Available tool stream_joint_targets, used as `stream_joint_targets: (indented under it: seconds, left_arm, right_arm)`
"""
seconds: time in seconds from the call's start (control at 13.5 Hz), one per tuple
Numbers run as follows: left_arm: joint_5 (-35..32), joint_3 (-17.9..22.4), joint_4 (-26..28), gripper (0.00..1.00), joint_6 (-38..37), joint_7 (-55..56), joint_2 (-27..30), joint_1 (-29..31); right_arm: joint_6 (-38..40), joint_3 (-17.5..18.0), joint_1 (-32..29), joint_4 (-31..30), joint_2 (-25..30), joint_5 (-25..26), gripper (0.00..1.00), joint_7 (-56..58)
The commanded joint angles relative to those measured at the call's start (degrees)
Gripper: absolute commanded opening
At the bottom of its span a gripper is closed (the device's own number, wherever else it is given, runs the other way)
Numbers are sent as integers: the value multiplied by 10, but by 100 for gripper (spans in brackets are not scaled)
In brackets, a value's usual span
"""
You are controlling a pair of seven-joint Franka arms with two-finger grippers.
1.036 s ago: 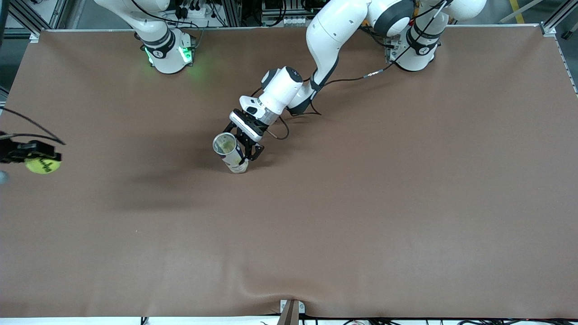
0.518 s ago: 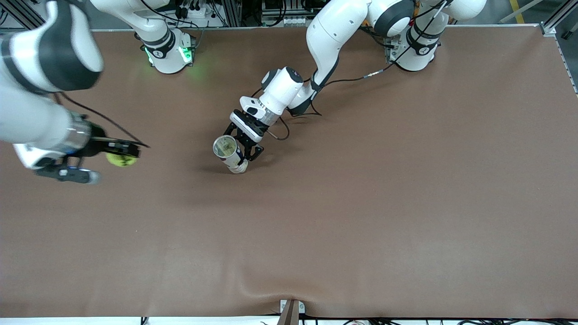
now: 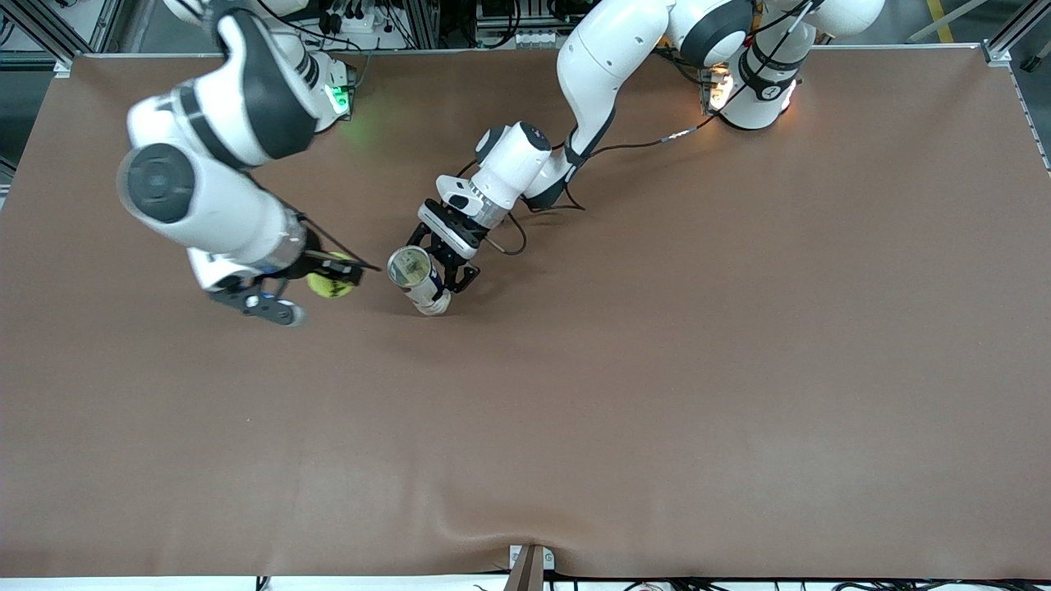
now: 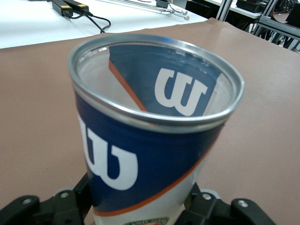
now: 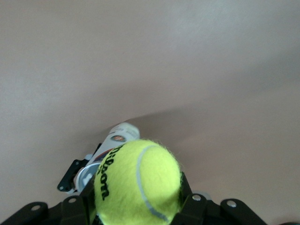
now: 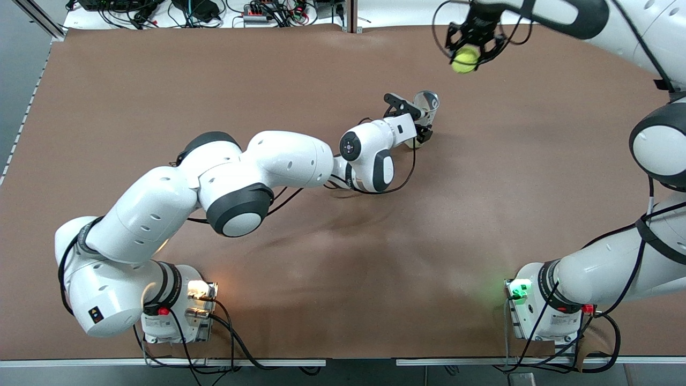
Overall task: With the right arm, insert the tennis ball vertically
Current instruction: 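Carry the second ball with the right gripper over the can opening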
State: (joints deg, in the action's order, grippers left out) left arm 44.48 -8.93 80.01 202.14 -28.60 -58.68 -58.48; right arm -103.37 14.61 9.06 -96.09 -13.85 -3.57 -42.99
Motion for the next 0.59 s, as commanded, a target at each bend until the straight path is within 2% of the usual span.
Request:
stream_joint_targets:
  seconds: [0.0, 0.3, 0.52]
  left_arm:
    - [6, 2, -9, 77, -2, -1, -4, -4]
    - [7, 2, -9, 77, -2, 0, -4, -4]
    - [7, 2, -9, 77, -2, 0, -4, -4]
  right_arm:
    - [-39, 40, -4, -41, 7, 22, 3, -58]
    - [-111, 59, -4, -102, 4, 24, 3, -74]
    - [-134, 77, -4, -117, -3, 24, 3, -95]
